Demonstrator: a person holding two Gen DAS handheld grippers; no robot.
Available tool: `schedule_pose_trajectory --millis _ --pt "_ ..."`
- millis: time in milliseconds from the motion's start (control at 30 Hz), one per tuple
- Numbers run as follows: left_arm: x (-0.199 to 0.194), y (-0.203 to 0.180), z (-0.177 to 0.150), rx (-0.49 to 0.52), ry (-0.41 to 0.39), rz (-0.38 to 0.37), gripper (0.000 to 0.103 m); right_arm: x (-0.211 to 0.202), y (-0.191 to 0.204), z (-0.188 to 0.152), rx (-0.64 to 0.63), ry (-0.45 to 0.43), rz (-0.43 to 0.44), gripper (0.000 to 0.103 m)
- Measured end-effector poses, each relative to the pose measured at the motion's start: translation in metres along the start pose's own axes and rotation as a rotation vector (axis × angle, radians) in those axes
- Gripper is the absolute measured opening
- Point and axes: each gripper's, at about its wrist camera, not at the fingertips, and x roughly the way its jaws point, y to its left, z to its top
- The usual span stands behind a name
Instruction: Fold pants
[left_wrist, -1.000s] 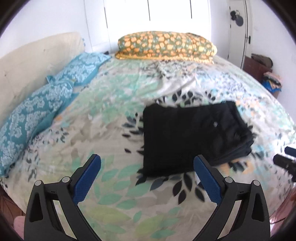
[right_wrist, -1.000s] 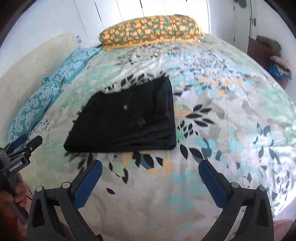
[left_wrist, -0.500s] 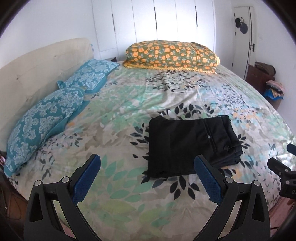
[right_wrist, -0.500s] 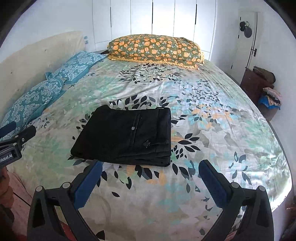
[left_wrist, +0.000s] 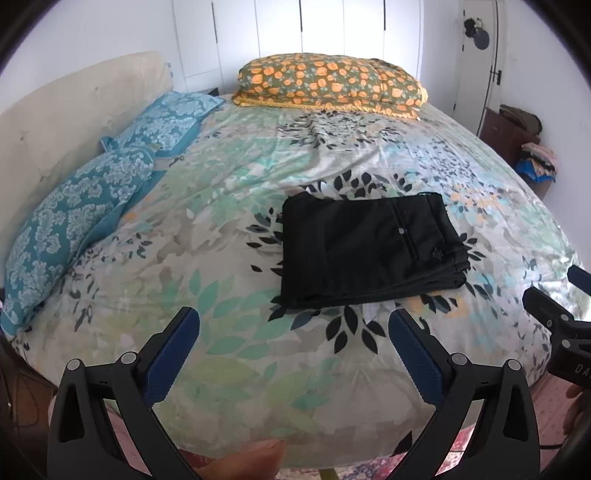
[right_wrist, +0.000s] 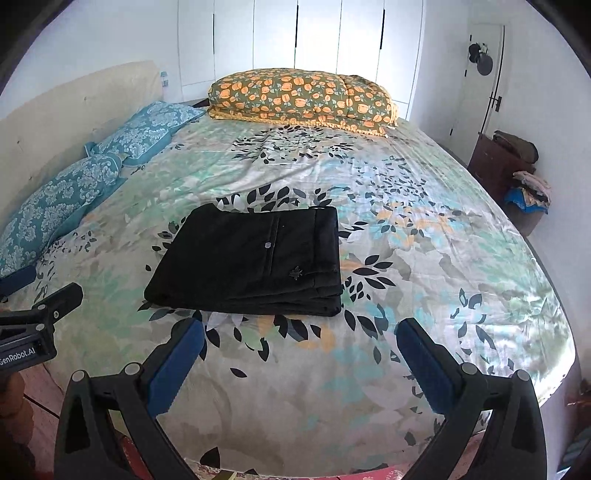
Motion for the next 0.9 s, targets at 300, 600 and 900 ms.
schedule_pose_trajectory --millis 300,600,900 --pt "0.001 0.0 -0.01 0.011 0.033 -0.004 0.102 -0.004 0.009 -0.005 -0.075 -0.002 -0.052 0.103" --pt "-0.004 0.009 -0.009 -0.014 0.016 0.009 0.102 -0.009 0.018 -0.006 -0.111 -0.012 -0.072 0.103" --pt "-0.003 0.011 -0.009 -0.023 0.015 0.016 0.102 -0.007 0.017 -0.008 -0.114 -0.008 -0.072 0.103"
